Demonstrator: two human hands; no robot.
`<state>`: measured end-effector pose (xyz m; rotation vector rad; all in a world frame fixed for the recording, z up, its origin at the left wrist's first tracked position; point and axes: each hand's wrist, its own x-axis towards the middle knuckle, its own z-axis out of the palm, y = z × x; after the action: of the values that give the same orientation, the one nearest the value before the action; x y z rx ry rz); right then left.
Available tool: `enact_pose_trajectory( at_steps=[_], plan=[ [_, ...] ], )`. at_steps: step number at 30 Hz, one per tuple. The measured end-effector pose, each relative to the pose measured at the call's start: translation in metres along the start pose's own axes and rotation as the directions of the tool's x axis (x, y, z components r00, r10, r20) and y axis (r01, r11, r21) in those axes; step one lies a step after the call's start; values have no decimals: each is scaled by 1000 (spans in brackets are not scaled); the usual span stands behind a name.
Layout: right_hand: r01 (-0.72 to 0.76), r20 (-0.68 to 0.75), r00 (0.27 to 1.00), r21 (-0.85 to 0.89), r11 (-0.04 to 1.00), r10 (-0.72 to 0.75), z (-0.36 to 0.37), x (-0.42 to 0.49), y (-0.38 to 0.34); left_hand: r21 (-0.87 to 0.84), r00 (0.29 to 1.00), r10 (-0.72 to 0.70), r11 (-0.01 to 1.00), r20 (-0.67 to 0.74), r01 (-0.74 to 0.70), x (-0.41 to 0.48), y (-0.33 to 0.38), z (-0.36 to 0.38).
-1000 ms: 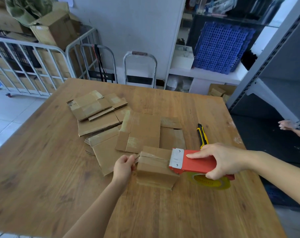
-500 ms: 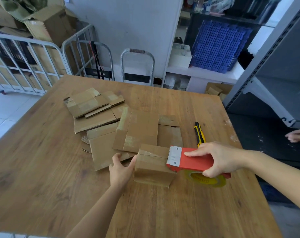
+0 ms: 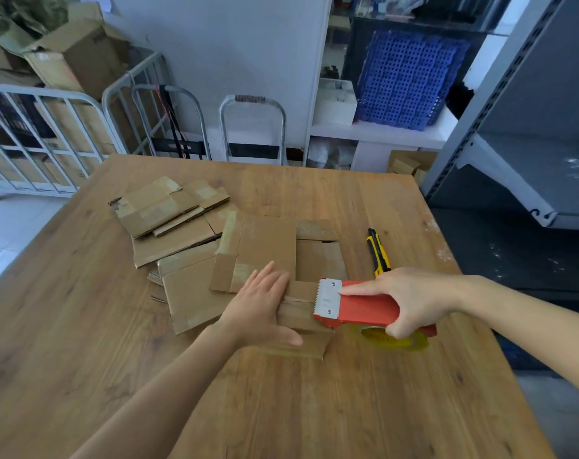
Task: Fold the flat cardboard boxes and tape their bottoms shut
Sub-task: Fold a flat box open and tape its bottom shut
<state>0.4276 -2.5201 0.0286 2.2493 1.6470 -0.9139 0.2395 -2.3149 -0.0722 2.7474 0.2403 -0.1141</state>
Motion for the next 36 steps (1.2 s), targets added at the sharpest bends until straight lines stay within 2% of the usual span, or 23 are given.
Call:
enact_pose_trajectory(
  at_steps=[7,12,17,21,24,27,31,36],
  plan=[
    [33,-15,999,-12,999,-33,-9,-4,-8,-34,998,-18,999,-56,16,5,-4,6],
    [90,-34,996,36,995,-88,-51,-22,-14,-62,994,-42,997,-96,36,3,-1,4],
    [127,-18,991,-195,973,-133,-74,-22,-22,-164,990,-87,984,-107,68,-1,4,3],
    [129,-26,990,-248,960,-139,-58,-19,-11,-221,988,-132,969,-85,110,-4,4,1],
    [114,-26,992,-191,975,-121,-36,-18,2,-221,987,-143,967,-70,125,-4,5,1],
    [125,-32,991,-118,985,-130,-20,-17,10,-200,989,-136,972,-57,122,-3,3,1],
    [125,-40,990,-147,981,-133,-5,-17,27,-149,992,-108,984,-57,99,-3,2,0],
    [70,11,998,-161,984,-69,4,-25,51,-96,995,-79,993,-57,73,-2,-2,-1]
  ],
)
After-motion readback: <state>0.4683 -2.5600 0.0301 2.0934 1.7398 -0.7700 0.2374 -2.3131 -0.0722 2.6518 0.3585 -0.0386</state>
